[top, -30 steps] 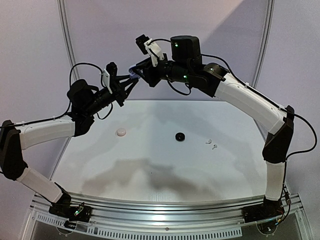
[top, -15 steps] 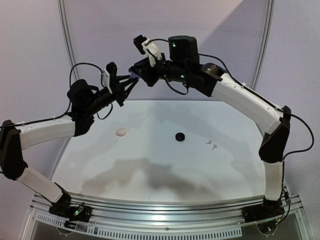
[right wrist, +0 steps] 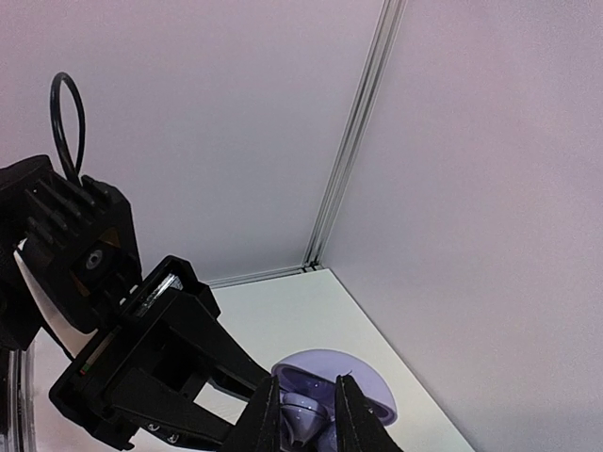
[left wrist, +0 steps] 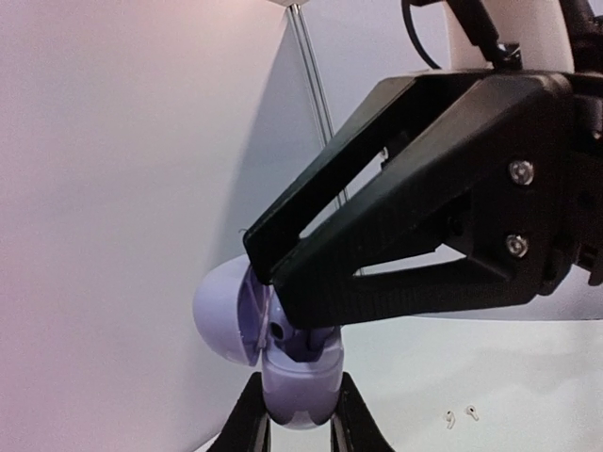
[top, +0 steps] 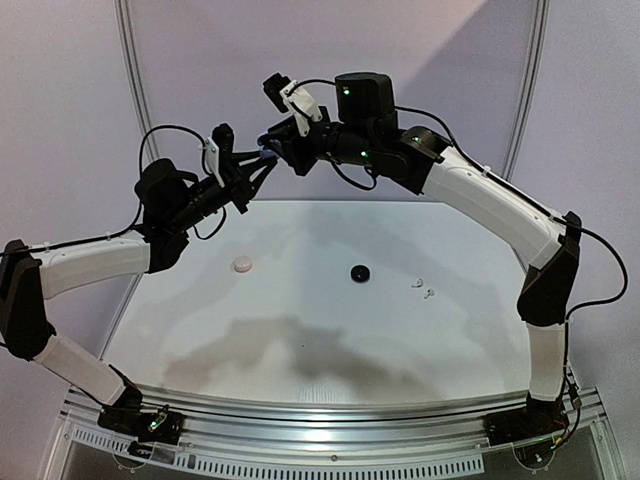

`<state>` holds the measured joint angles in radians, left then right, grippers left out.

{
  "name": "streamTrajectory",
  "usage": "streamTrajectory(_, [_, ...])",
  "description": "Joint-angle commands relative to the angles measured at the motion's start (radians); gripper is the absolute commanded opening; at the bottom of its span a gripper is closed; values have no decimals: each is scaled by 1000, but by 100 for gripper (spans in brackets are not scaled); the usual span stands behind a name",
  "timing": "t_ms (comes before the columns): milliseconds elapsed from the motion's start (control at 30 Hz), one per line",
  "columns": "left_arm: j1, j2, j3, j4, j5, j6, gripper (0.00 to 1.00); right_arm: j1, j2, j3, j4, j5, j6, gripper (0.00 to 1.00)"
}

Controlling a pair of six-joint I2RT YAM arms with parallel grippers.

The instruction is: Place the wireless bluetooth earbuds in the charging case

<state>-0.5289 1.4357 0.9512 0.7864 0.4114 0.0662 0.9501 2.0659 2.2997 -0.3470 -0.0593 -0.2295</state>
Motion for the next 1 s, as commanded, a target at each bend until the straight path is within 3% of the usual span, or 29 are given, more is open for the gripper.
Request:
streamTrajectory(0, [-6,-2,3,44,42,-60,0,7,46,10,-64,15,-13,22])
streamTrajectory(167, [-6,-2,1,29,41,-63,0,8,42,17,-64,4,-9,28])
streamTrajectory(367, [-4,-7,-8,-30,41,-135,0,8,9,26,-57,-32,12,44])
streamTrajectory(567, [5,-11,-33,-76,34,-72,0,8,-75,26,8,-158,74,50])
streamTrajectory(700, [13,-24,-70,-89,23,83,0,3,-127,24,32,-230,144,52])
streamTrajectory(900, [7,-50,-154,14,104,607,0,-48,-89,55,-63,-239,302,51])
streamTrajectory(967, [3,-55,-167,54,112,717,0,-56,-45,81,-137,-210,332,49])
